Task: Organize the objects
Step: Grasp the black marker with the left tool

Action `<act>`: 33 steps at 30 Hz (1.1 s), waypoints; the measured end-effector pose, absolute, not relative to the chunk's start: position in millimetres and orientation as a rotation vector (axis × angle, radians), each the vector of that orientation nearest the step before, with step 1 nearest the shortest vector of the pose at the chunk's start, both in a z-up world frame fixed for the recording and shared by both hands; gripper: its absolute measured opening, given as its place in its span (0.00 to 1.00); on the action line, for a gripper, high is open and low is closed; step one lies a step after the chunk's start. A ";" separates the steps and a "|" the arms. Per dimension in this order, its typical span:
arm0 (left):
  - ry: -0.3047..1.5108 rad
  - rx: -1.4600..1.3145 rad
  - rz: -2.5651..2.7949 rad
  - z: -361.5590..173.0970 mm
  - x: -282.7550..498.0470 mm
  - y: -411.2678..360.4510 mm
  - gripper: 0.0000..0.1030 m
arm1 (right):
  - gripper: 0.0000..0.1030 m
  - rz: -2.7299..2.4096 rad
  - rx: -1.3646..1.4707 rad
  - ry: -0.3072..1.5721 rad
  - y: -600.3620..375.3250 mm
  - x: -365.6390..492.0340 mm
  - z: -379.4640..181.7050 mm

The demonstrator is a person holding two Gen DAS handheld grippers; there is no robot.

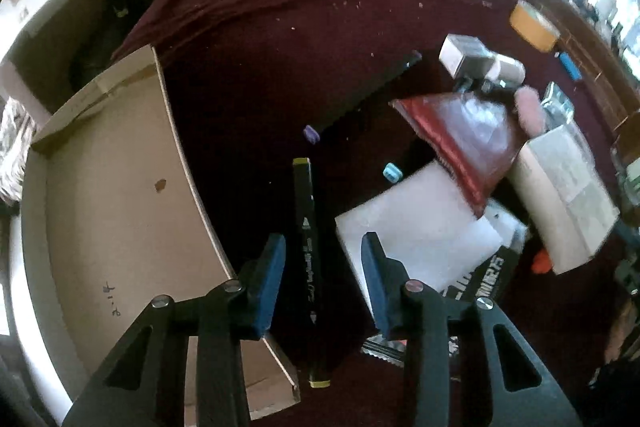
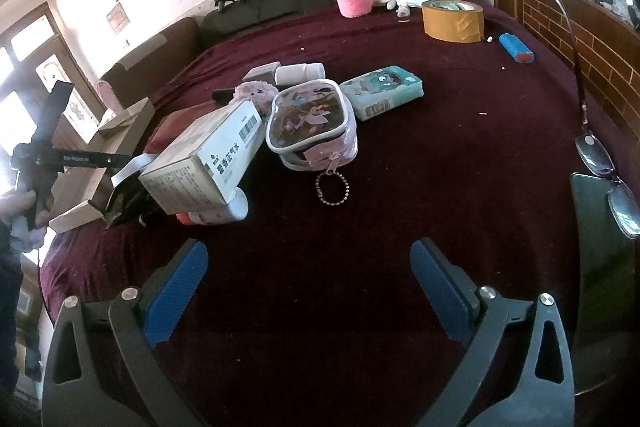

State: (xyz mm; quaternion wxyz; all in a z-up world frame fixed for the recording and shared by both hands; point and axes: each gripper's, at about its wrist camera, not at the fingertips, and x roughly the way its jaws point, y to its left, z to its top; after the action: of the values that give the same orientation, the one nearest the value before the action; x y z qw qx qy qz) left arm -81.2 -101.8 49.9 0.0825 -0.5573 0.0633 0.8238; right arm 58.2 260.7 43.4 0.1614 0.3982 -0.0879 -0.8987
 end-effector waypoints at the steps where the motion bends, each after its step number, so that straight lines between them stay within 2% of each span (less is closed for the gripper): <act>1: 0.199 -1.666 2.456 48.2 -82.1 -99.9 0.33 | 0.99 -2.569 1.136 -0.249 260.7 58.2 43.4; 8: 0.213 -1.663 2.444 44.6 -84.1 -96.4 0.32 | 0.99 -2.576 1.136 -0.243 260.3 58.9 42.2; 10: 0.179 -1.659 2.428 45.9 -80.3 -95.4 0.18 | 0.99 -2.577 1.137 -0.237 259.4 58.9 42.0; 12: 0.153 -1.654 2.384 45.9 -73.7 -90.2 0.13 | 0.99 -2.579 1.137 -0.230 258.7 59.5 42.1; 15: 0.196 -1.635 2.406 48.2 -67.8 -84.6 0.13 | 0.99 -2.583 1.132 -0.230 258.7 60.2 42.7; 21: 0.127 -1.674 2.462 53.8 -76.7 -108.1 0.13 | 0.99 -2.580 1.141 -0.236 258.9 59.4 42.0; 30: 0.228 -1.758 2.414 32.0 -88.6 -100.8 0.16 | 0.99 -2.578 1.141 -0.250 260.0 58.9 41.4; 33: 0.282 -1.727 2.432 31.7 -86.5 -91.2 0.11 | 0.99 -2.578 1.145 -0.246 259.3 58.4 41.2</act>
State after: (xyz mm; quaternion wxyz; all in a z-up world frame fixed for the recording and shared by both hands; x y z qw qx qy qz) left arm -86.5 -91.2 31.7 0.0728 -0.5750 0.0939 0.8095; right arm 58.4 259.3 41.2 0.1544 0.3996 -0.0858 -0.8995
